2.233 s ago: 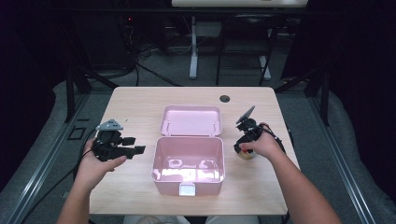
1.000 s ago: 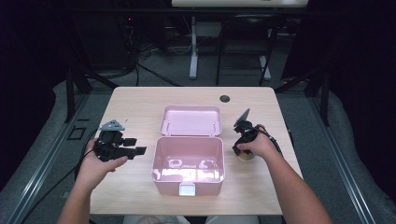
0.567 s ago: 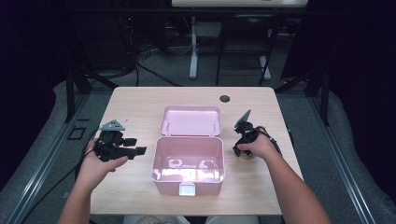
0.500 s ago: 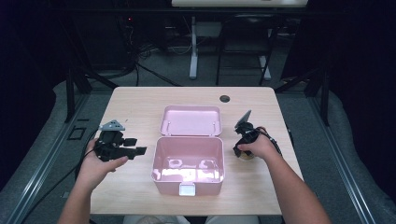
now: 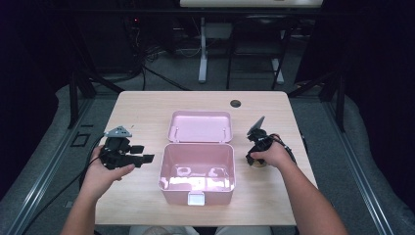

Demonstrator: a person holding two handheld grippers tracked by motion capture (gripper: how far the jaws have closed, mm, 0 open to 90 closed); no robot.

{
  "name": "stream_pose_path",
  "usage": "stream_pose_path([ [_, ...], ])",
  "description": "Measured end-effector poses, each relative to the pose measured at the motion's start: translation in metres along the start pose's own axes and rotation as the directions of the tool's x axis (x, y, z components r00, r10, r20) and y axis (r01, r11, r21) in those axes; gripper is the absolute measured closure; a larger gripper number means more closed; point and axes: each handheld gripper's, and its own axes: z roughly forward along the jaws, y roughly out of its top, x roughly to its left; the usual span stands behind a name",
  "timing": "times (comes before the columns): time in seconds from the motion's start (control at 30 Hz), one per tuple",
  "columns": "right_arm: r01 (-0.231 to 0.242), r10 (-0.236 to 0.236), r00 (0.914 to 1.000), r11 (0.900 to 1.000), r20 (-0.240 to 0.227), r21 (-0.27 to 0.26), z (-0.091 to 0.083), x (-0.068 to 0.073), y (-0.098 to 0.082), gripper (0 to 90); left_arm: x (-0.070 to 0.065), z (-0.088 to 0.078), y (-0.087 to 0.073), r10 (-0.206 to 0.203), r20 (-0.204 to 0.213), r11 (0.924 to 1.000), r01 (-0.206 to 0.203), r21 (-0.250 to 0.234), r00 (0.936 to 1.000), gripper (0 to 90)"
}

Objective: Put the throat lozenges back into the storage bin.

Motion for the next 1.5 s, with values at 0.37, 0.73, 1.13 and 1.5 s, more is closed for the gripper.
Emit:
stream_pose_path([
  [0.37, -0.009, 0.009, 1.0000, 1.000, -0.002, -0.010, -0.005, -0.001, -0.003, 19.8, 0.000, 0.000, 0.000, 0.001, 0.003, 1.0000, -0.001, 0.004, 1.0000, 41.7],
  [0.73, 0.034, -0.034, 0.9993, 0.999, 0.016, -0.009, -0.025, 0.001, -0.002, 19.8, 0.000, 0.000, 0.000, 0.005, 0.004, 1.0000, -0.005, 0.006, 1.0000, 41.7],
  [1.13, 0.091, -0.091, 0.9955, 0.996, 0.027, -0.003, -0.049, 0.009, 0.001, 19.8, 0.000, 0.000, 0.000, -0.004, 0.003, 1.0000, 0.004, 0.003, 1.0000, 41.7],
  [1.5, 0.149, -0.148, 0.9883, 0.989, 0.035, -0.020, -0.078, 0.021, 0.003, 19.8, 0.000, 0.003, -0.001, -0.006, 0.002, 1.0000, 0.006, 0.008, 1.0000, 41.7],
])
